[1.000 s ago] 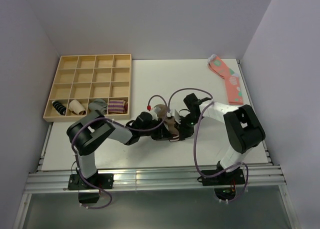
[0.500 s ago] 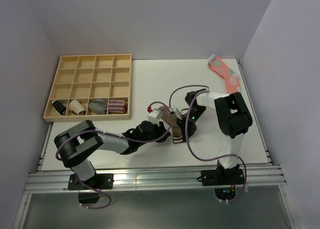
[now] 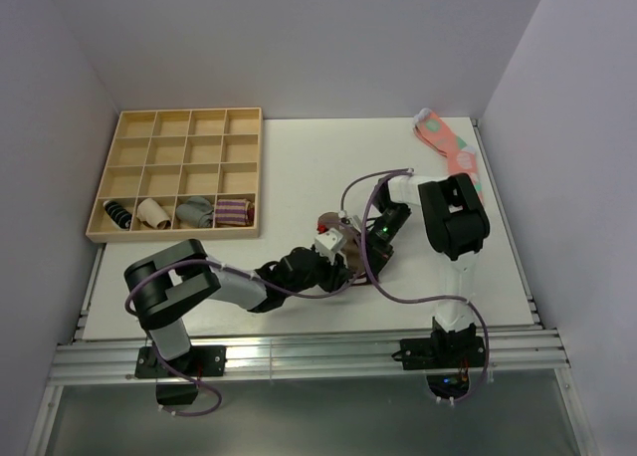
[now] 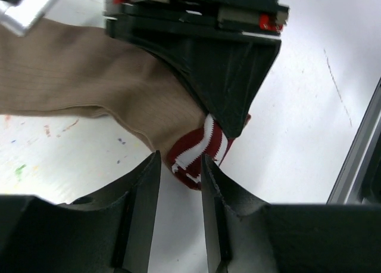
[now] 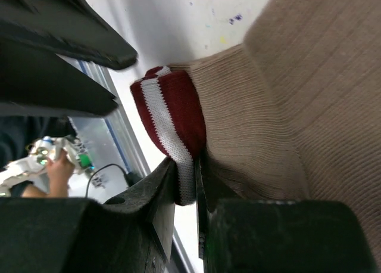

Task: Roll the socks
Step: Roll the sock at the center of the board.

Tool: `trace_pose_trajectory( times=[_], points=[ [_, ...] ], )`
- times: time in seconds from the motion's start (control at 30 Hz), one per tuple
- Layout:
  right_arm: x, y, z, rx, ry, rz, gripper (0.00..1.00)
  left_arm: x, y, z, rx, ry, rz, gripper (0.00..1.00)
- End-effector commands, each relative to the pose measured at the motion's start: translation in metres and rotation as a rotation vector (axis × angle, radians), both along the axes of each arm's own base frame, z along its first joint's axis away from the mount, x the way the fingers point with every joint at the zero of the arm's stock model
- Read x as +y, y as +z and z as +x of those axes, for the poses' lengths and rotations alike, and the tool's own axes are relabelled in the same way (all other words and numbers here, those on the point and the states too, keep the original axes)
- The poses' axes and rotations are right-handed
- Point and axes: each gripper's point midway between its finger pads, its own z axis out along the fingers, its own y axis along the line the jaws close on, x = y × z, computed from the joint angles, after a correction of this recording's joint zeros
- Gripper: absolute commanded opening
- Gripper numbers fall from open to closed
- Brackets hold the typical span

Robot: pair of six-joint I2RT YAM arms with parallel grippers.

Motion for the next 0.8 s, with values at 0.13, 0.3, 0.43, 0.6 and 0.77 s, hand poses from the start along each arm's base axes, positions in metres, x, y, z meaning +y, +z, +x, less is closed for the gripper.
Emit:
trace_pose_trajectory(
  times=[0.13, 0.3, 0.43, 0.6, 0.77],
  points=[
    [-0.008, 0.0, 0.007, 0.069, -0.039, -0.057, 0.14, -0.025, 0.012, -0.002, -0.086, -0.101, 0.002, 0.48],
    [-0.01, -0.004, 0.008, 0.1, -0.052, -0.082, 0.14, -0.027, 0.004, -0.006, -0.09, -0.132, 0.045, 0.47],
    [-0.01, -0.005, 0.009, 0.113, -0.056, -0.089, 0.14, -0.03, 0.002, -0.006, -0.099, -0.143, 0.051, 0.47],
    [-0.01, -0.007, 0.012, 0.127, -0.06, -0.098, 0.14, -0.033, 0.002, -0.006, -0.115, -0.16, 0.057, 0.46],
    [-0.011, -0.009, 0.013, 0.134, -0.064, -0.102, 0.14, -0.039, 0.003, -0.006, -0.129, -0.185, 0.047, 0.45]
  ],
)
